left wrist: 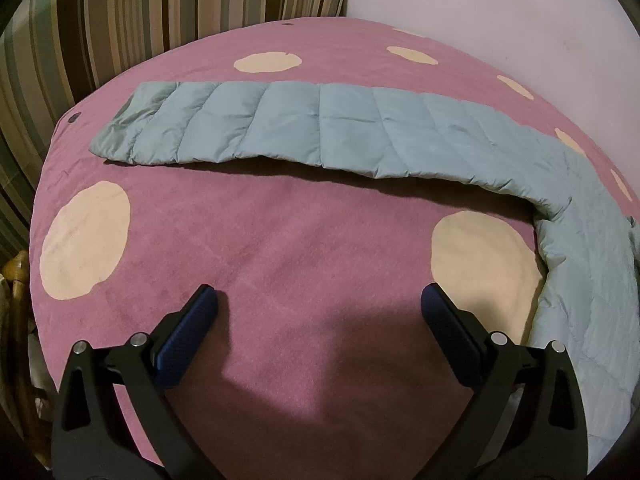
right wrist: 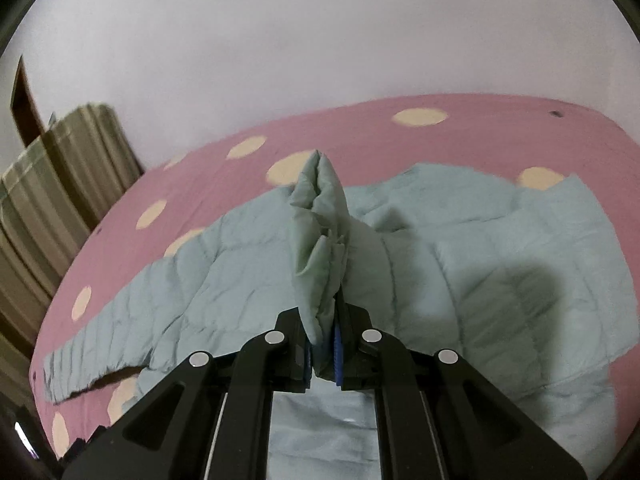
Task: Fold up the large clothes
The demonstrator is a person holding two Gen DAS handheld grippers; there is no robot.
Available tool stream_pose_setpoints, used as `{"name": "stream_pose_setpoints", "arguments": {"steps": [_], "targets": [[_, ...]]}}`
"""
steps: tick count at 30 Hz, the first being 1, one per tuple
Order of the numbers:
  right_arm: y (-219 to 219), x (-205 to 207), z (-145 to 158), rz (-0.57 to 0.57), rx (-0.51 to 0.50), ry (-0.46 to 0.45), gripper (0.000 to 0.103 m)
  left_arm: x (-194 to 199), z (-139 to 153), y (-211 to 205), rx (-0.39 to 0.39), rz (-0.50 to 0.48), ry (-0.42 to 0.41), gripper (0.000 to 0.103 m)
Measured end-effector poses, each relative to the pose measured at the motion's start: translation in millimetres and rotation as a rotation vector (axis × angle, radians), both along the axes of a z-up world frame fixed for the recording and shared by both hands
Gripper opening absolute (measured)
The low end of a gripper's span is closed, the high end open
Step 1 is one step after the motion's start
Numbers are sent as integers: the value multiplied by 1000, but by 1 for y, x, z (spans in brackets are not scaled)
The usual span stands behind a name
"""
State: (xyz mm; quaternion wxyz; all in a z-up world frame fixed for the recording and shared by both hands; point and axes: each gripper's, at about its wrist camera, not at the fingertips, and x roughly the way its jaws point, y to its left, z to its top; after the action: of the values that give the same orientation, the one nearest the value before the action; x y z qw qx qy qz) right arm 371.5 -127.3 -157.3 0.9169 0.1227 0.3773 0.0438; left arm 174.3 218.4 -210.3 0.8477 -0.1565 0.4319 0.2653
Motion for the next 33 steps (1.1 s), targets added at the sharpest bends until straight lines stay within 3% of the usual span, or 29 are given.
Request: {"name": "stream_pose_setpoints", "arguments": {"steps": [14, 26, 31, 33], "targets": [[67, 4, -42, 144, -85, 171, 7, 0, -2, 0, -1, 0, 2, 101], [85, 1, -45, 161, -151, 182, 11, 1, -4, -1, 3, -1, 10, 101], [89, -6, -39, 186, -132, 171, 32, 1, -5, -1, 10, -2, 19, 101], [91, -11, -35, 201, -124, 165, 36, 1, -5, -1, 10, -2, 19, 101]]}}
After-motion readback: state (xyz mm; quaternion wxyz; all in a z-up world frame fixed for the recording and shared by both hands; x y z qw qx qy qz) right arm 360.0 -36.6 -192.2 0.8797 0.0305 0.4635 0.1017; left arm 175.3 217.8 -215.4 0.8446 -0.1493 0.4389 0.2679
